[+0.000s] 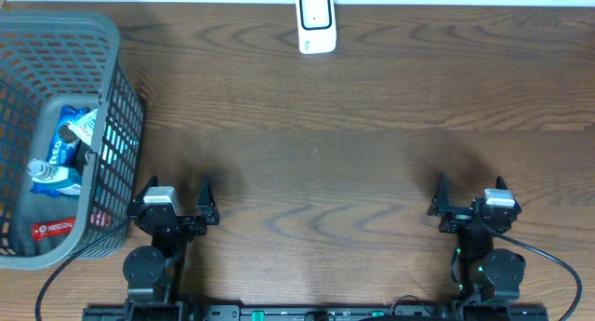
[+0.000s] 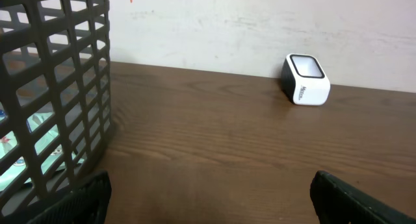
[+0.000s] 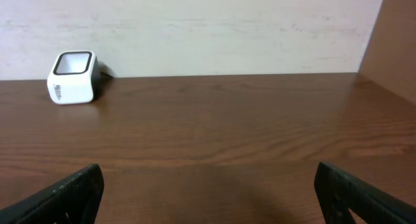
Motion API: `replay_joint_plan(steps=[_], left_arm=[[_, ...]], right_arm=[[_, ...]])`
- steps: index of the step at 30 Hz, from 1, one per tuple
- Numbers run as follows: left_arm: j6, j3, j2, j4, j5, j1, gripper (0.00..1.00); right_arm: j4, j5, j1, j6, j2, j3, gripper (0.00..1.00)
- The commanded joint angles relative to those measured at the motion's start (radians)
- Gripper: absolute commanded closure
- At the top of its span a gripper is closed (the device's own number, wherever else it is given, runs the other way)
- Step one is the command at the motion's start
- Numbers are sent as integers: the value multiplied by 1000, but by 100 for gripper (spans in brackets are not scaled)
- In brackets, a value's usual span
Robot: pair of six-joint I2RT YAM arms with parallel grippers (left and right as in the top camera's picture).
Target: Scan the item barcode
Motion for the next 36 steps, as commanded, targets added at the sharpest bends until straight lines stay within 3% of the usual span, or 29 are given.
replay_joint_plan(steps=[1, 36], left_arm=[[-8, -29, -6, -12, -5, -1, 2], [33, -29, -6, -12, -5, -1, 2]], right_arm=[[-1, 9, 10, -11, -2, -3, 1], [-1, 9, 10, -11, -2, -3, 1]])
